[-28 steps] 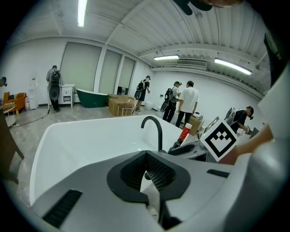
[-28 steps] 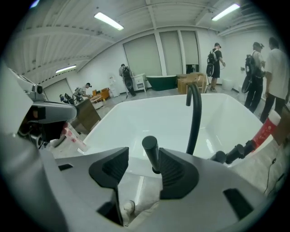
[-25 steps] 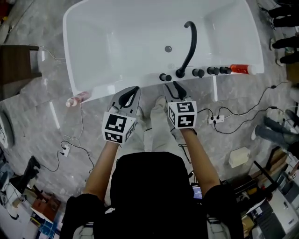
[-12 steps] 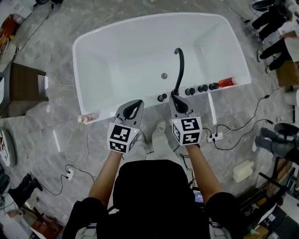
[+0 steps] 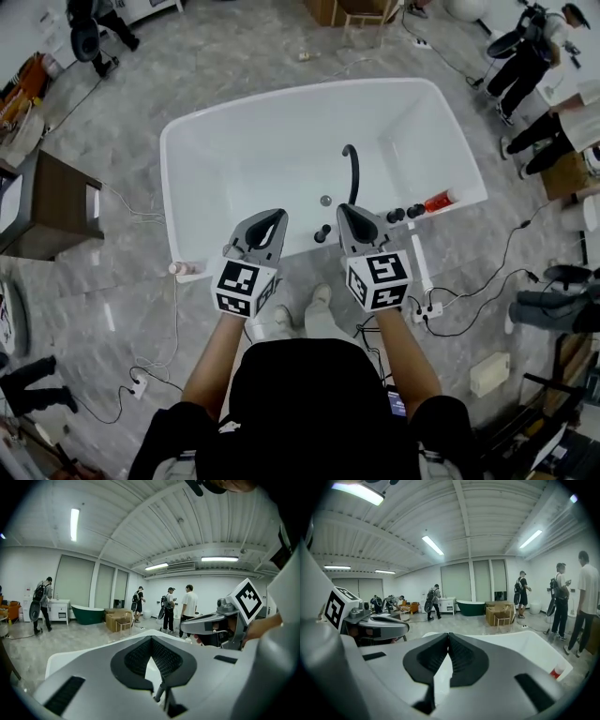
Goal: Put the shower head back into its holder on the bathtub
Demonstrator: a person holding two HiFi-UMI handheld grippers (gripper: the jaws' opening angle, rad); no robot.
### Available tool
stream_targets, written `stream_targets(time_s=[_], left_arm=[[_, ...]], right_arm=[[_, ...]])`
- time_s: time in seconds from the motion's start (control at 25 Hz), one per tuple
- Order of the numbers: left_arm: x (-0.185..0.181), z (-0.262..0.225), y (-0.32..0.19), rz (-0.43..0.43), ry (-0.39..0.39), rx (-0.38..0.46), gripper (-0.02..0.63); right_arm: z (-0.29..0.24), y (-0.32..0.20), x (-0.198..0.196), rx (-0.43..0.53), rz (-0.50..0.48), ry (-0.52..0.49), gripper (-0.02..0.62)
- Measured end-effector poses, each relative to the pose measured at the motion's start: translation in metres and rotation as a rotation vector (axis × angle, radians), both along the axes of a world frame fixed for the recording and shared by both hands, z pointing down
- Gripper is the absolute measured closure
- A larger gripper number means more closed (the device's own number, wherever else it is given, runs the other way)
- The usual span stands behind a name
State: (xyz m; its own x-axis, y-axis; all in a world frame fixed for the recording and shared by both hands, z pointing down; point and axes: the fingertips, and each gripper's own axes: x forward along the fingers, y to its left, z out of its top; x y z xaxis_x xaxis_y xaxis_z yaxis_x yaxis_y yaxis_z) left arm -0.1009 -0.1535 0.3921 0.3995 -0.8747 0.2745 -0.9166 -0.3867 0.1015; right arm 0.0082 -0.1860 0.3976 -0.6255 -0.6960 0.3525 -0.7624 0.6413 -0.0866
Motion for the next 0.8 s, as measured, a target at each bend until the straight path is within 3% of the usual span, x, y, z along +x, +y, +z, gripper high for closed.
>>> stream_targets(time_s=[0.48,0.8], left_arm=[[0.013,-0.083,0.005,0.021,-0.001,0.151,0.594],[0.025,-0.109,0.003,0.045,-0.036,0.209,0.594]], right_arm=[[-0.078,0.007,0.018,0.155,0.022,-0.048,0.572],[-0.108,0.004,0.029,0.217,0.029,-0.064,0.572]])
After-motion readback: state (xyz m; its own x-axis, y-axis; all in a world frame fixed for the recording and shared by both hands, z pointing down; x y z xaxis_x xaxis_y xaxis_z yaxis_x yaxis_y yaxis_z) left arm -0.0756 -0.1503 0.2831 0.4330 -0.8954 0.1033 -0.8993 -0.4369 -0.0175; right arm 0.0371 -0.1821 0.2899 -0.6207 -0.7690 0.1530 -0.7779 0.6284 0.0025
